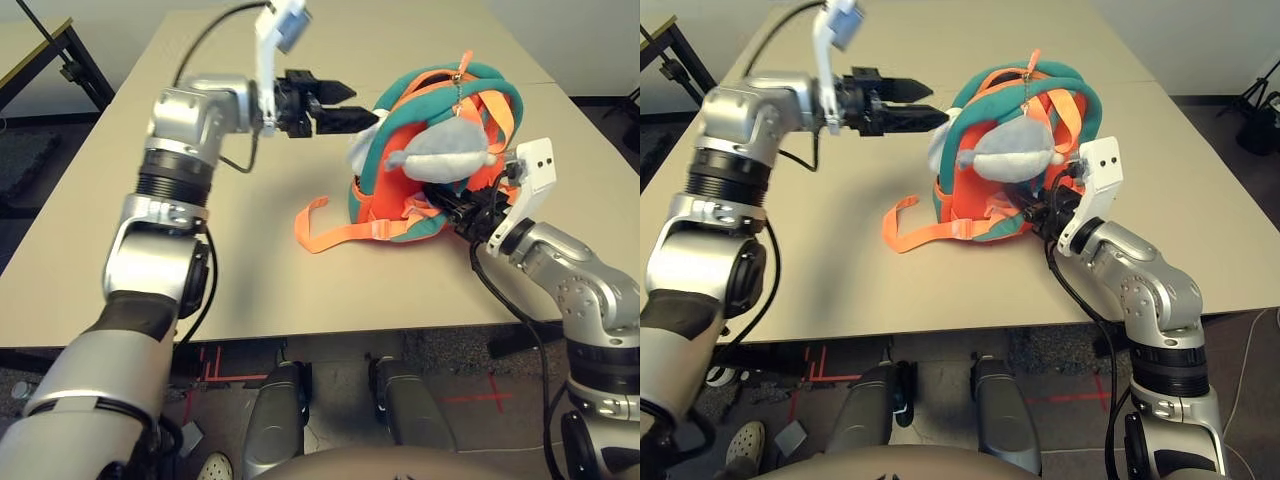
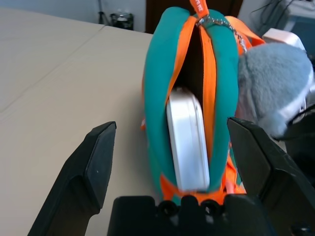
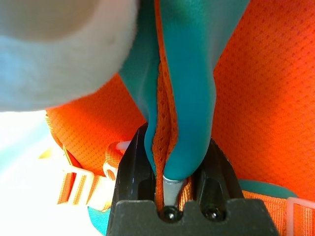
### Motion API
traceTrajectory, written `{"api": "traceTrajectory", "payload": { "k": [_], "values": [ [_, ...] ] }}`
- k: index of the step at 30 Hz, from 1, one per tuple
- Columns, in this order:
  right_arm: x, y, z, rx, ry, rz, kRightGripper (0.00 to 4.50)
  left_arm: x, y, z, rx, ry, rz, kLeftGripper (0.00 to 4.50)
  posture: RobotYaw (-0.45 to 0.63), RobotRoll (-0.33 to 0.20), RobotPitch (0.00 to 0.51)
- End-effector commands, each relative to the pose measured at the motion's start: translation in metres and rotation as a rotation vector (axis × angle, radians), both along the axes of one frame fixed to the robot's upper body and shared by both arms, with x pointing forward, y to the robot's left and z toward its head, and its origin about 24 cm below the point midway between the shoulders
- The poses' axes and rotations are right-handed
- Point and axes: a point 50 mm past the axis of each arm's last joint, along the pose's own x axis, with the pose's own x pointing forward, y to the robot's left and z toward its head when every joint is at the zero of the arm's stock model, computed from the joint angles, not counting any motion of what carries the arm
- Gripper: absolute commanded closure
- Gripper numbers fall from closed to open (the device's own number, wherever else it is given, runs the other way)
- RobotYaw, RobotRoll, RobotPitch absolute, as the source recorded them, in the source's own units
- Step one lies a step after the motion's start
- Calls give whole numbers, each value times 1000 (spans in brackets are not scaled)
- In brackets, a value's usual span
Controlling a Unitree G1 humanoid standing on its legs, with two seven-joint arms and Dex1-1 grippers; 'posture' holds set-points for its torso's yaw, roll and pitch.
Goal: Put the pencil case into the backpack and zip it.
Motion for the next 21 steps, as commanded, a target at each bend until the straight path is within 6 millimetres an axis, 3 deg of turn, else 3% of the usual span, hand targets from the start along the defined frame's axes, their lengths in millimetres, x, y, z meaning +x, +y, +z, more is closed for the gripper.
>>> {"api": "traceTrajectory", "payload": {
  "k": [1, 10, 13, 21],
  "values": [
    [1, 2, -13, -17, 66, 4, 3709, -9, 6, 1, 8, 8, 22, 0, -140, 0, 121],
    [4, 5, -14, -18, 70, 25, 3709, -19, 7, -11, 7, 49, 38, 0, -118, 0, 122],
    [4, 5, -14, -20, 70, 28, 3709, -21, 6, -14, 2, 68, 35, 989, -116, 0, 119],
    [4, 6, -14, -22, 69, 31, 3709, -24, 4, -20, 12, 92, 19, 4266, -121, 0, 114]
  ]
}}
